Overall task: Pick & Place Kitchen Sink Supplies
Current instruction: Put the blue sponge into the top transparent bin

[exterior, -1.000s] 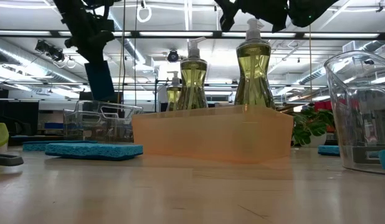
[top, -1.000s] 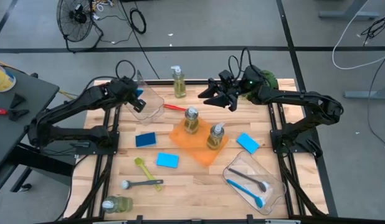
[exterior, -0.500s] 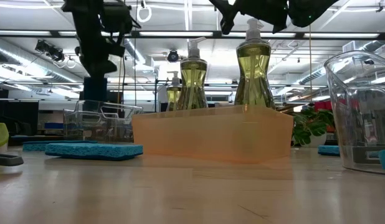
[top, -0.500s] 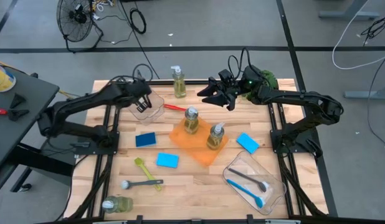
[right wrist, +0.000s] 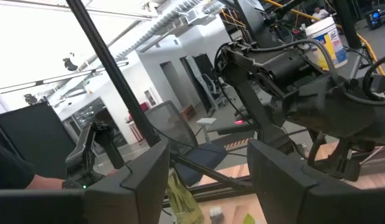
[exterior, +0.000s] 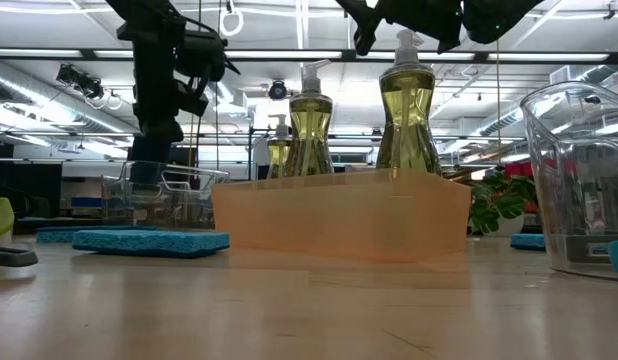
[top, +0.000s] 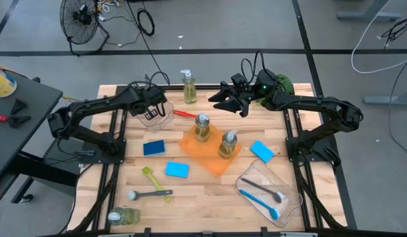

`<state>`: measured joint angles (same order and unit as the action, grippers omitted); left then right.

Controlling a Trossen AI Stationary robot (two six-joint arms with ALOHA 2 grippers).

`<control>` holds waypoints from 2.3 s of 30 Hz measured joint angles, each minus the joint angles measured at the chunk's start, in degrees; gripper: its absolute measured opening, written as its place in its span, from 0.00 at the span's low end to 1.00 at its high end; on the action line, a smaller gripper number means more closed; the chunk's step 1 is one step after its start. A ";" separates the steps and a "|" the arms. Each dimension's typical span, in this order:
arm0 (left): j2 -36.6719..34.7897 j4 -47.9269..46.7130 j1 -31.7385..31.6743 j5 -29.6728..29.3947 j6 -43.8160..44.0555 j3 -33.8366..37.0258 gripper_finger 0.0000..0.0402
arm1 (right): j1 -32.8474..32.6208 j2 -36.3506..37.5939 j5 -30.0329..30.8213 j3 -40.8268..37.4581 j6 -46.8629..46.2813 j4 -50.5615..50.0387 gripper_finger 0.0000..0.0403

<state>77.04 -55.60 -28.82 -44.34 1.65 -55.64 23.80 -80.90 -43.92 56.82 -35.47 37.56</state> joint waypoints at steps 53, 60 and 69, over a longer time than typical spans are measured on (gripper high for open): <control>-0.07 -0.77 6.08 15.53 3.43 -14.93 0.50 | 0.60 0.93 0.43 0.00 7.53 -0.66 0.53; -0.12 1.30 10.37 19.74 2.03 -26.60 0.48 | 3.43 3.28 0.45 0.00 11.92 -8.26 0.53; -0.09 1.63 12.98 25.48 3.03 -30.23 0.48 | 6.07 7.84 1.13 0.00 24.51 -25.73 0.53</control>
<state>76.95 -53.97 -15.84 -18.86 4.68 -85.86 29.87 -73.06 -42.79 56.82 -10.96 11.83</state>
